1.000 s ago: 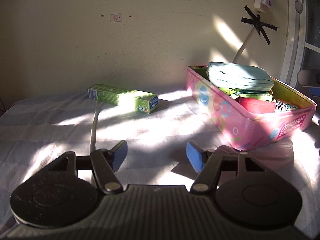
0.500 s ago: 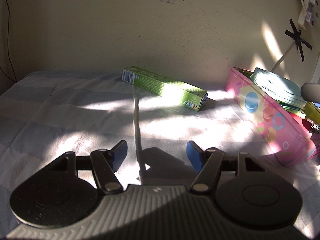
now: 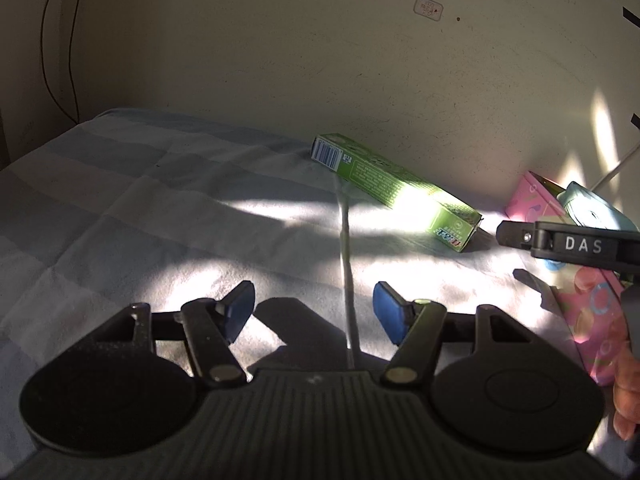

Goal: Organize objects
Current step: 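Reach the right gripper to the green box with blue end and grasp it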

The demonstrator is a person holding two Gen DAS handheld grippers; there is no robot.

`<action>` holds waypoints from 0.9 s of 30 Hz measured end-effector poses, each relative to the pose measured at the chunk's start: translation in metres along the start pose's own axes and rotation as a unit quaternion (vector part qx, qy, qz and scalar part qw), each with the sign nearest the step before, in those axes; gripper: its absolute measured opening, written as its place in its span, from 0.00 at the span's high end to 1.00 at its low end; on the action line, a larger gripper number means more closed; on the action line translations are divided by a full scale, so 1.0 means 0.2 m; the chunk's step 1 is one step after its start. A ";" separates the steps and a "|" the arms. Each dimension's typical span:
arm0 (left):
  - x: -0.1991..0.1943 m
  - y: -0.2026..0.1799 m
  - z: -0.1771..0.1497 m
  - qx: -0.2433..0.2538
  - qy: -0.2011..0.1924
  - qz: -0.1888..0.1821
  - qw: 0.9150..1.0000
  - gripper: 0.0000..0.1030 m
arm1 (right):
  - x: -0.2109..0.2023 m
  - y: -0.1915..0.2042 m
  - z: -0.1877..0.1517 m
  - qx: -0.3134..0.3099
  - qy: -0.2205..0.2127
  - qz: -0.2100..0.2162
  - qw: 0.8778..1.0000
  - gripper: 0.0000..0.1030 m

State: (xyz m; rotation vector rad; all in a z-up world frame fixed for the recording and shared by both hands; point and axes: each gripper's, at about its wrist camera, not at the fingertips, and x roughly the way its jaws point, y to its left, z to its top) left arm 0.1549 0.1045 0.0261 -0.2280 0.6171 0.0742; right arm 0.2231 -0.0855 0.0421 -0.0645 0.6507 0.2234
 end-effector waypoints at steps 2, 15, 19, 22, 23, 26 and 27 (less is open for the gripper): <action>0.01 0.01 0.00 -0.003 0.000 0.006 1.000 0.35 | 0.10 0.03 0.00 -0.017 0.018 -0.003 1.000 0.21; 0.01 0.04 0.01 -0.024 0.007 0.002 1.000 0.34 | 0.44 0.10 0.07 -0.050 0.062 0.028 0.996 0.20; 0.01 0.07 0.03 -0.030 -0.005 0.017 0.999 0.34 | 0.50 0.17 0.10 -0.077 0.058 0.044 0.994 0.48; 0.02 0.14 0.05 -0.056 -0.005 0.025 0.998 0.34 | 0.41 0.23 0.07 -0.105 0.064 0.063 0.990 0.59; 0.01 0.16 0.06 -0.066 -0.006 0.025 0.997 0.34 | 0.36 0.26 0.04 -0.120 0.061 0.066 0.989 0.60; 0.00 0.21 0.08 -0.087 -0.016 0.022 0.996 0.34 | 0.14 0.25 -0.11 -0.129 0.058 0.084 0.986 0.60; -0.01 0.22 0.08 -0.090 -0.020 0.016 0.996 0.33 | 0.05 0.21 -0.17 -0.123 0.059 0.096 0.986 0.60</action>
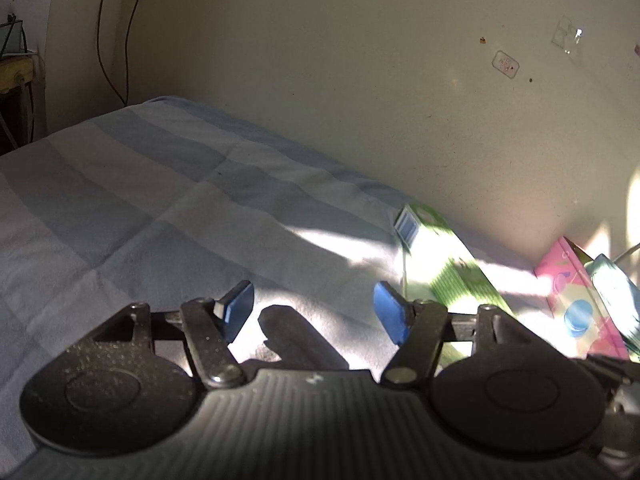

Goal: Organize objects
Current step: 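Carry the green box into the tin with both grippers and release it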

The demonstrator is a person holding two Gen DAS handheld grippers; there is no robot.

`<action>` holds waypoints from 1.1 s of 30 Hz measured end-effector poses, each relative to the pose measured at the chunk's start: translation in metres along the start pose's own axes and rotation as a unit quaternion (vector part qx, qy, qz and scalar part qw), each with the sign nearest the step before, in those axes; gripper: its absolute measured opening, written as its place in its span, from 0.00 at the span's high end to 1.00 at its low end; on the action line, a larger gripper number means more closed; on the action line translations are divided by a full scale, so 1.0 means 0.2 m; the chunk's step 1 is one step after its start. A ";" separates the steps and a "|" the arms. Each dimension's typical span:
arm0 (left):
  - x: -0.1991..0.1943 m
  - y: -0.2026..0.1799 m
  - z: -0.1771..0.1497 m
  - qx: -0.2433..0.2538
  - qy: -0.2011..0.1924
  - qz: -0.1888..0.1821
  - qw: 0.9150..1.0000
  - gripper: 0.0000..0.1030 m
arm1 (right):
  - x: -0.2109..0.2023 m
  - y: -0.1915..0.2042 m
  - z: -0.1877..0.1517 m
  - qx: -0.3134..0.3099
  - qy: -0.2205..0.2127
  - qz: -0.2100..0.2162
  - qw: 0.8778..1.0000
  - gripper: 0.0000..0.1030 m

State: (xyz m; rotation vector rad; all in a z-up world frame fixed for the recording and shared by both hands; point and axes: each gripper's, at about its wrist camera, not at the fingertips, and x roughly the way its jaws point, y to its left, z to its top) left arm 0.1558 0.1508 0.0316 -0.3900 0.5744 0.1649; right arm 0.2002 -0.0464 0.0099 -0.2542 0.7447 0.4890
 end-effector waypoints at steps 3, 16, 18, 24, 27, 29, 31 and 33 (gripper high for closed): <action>0.00 -0.04 -0.01 0.016 0.009 -0.047 0.999 0.32 | -0.29 -0.02 -0.25 0.006 -0.001 0.033 0.999 0.60; -0.17 -0.57 -0.35 0.206 0.074 -0.243 0.945 0.32 | -1.13 -0.62 -0.99 0.205 -0.045 -0.095 0.973 0.50; -0.16 -0.59 -0.37 0.202 0.094 -0.241 0.945 0.32 | -1.13 -0.60 -1.00 0.190 -0.053 -0.088 0.976 0.50; -0.17 -0.66 -0.42 0.190 0.121 -0.249 0.942 0.32 | -0.99 -0.50 -0.95 0.135 -0.055 -0.059 0.988 0.44; -0.17 -0.70 -0.46 0.176 0.145 -0.279 0.933 0.40 | -0.94 -0.50 -0.94 0.128 -0.056 -0.057 0.988 0.44; -0.18 -0.72 -0.46 0.176 0.147 -0.273 0.934 0.41 | -0.92 -0.53 -0.94 0.137 -0.059 -0.053 0.987 0.45; -0.21 -0.72 -0.45 0.166 0.165 -0.272 0.933 0.42 | -0.94 -0.53 -0.95 0.137 -0.067 -0.048 0.987 0.46; -0.25 -0.72 -0.42 0.144 0.176 -0.276 0.934 0.43 | -1.00 -0.54 -0.95 0.140 -0.075 -0.043 0.986 0.47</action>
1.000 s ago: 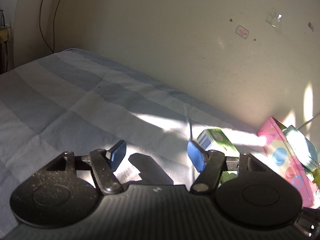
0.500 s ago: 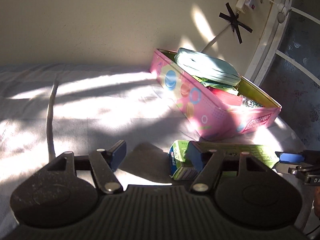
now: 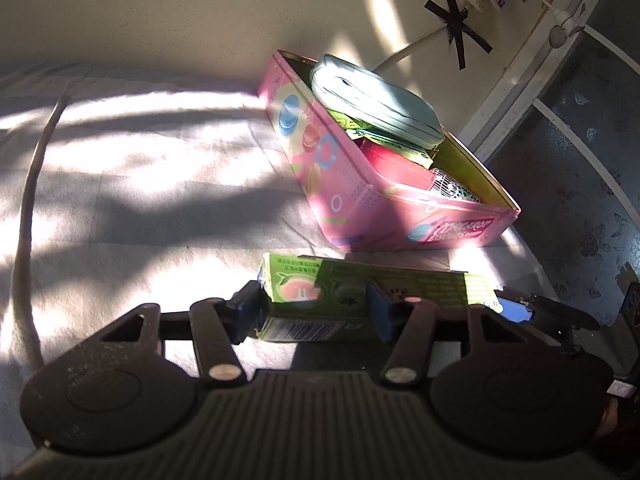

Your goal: Organize objects

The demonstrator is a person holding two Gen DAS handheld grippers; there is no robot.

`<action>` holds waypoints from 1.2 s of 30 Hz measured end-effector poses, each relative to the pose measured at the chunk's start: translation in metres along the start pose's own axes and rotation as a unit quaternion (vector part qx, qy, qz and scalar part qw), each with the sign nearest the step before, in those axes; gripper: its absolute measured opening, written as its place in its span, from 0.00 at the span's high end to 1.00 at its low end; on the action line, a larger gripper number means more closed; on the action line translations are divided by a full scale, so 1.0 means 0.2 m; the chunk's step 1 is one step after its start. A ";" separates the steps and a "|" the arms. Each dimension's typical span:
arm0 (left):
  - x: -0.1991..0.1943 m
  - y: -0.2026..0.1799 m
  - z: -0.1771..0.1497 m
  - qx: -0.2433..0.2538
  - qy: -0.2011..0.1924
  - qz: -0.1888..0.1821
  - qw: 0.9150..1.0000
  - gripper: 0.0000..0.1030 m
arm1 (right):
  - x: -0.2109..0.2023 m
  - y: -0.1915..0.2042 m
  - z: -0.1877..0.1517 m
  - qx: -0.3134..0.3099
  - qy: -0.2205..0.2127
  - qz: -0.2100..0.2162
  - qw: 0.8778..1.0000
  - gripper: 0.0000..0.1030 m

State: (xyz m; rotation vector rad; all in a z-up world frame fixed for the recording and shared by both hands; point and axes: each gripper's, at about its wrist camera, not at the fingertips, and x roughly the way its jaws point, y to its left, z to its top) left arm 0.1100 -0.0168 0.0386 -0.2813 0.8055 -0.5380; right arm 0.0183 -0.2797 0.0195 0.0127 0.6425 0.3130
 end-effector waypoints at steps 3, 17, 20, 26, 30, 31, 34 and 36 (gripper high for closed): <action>-0.09 -0.13 0.08 0.023 -0.035 -0.006 0.999 0.42 | -0.12 -0.04 0.06 0.004 -0.029 0.012 1.000 0.47; 0.50 -0.51 0.60 0.081 -0.045 0.039 0.995 0.42 | 0.15 -0.62 0.55 0.033 -0.039 -0.054 0.997 0.46; 0.59 -0.51 0.61 0.084 -0.034 0.057 0.994 0.42 | 0.26 -0.72 0.58 0.048 -0.015 -0.052 0.997 0.46; 0.63 -0.55 0.59 0.121 -0.039 0.095 0.987 0.43 | 0.36 -0.74 0.59 0.054 -0.008 -0.064 0.997 0.43; 0.53 -0.62 0.54 0.155 -0.064 0.122 0.978 0.42 | 0.29 -0.70 0.60 0.059 -0.037 -0.081 0.994 0.40; 0.49 -0.64 0.52 0.162 -0.073 0.129 0.975 0.42 | 0.26 -0.69 0.59 0.058 -0.043 -0.087 0.994 0.40; 0.37 -0.70 0.46 0.182 -0.096 0.154 0.966 0.41 | 0.12 -0.63 0.56 0.068 -0.076 -0.098 0.990 0.40; 0.31 -0.74 0.40 0.194 -0.108 0.173 0.959 0.38 | 0.00 -0.58 0.52 0.090 -0.105 -0.097 0.986 0.37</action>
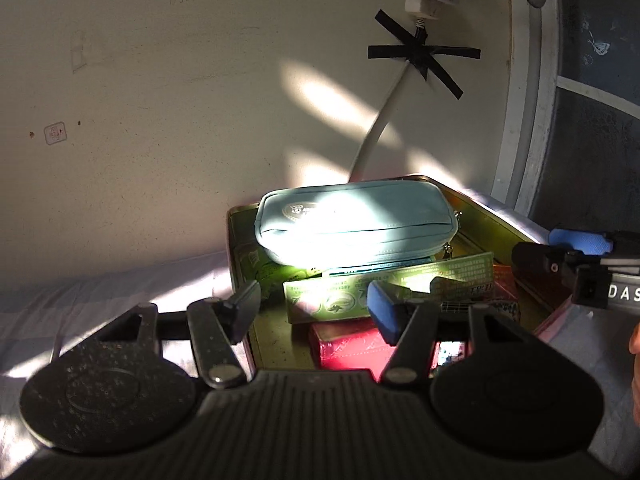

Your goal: Organize objects

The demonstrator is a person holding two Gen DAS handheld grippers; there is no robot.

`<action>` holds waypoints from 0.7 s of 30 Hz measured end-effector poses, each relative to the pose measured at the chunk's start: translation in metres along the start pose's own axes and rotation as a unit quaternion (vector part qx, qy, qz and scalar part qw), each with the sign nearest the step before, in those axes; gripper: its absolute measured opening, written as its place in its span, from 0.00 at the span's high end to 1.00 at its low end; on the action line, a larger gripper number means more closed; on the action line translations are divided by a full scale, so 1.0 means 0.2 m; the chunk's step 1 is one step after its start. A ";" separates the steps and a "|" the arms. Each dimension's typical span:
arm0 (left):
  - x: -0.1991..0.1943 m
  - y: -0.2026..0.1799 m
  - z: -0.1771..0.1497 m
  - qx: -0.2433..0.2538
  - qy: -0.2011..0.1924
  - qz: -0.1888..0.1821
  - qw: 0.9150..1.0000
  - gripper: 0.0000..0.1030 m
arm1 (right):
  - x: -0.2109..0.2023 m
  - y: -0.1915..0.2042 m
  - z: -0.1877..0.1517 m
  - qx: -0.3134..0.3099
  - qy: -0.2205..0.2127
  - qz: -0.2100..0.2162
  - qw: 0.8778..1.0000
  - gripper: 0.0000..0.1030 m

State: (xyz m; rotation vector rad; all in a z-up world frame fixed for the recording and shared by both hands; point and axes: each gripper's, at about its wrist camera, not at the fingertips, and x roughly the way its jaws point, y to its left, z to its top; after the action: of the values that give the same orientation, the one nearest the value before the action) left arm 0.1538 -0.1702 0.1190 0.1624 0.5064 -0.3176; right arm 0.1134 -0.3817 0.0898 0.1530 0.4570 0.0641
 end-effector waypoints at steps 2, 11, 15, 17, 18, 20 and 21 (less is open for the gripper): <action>-0.08 -0.02 -0.04 0.011 -0.008 0.018 1.000 0.33 | -0.11 0.02 -0.03 0.023 -0.022 0.001 0.999 0.33; -0.28 0.00 -0.23 -0.013 0.009 0.029 0.999 0.33 | -0.42 0.16 -0.24 0.089 -0.044 0.008 0.995 0.32; -0.34 0.00 -0.30 -0.015 0.013 0.026 0.999 0.33 | -0.50 0.19 -0.28 0.101 -0.048 0.010 0.994 0.32; -0.37 0.00 -0.33 -0.015 0.011 0.025 1.000 0.33 | -0.53 0.20 -0.29 0.105 -0.049 0.011 0.993 0.32; -0.38 0.00 -0.34 -0.015 0.009 0.025 1.000 0.33 | -0.55 0.20 -0.30 0.107 -0.049 0.012 0.993 0.32; -0.41 0.00 -0.36 -0.015 0.006 0.024 1.000 0.33 | -0.57 0.22 -0.31 0.114 -0.048 0.018 0.992 0.32; -0.42 -0.01 -0.37 -0.015 0.006 0.024 1.000 0.33 | -0.58 0.22 -0.31 0.116 -0.048 0.019 0.992 0.32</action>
State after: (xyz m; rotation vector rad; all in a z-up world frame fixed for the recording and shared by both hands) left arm 0.0498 -0.1321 0.0966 0.1470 0.5182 -0.2622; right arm -0.0196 -0.3409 0.0918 0.3914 0.3651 0.0398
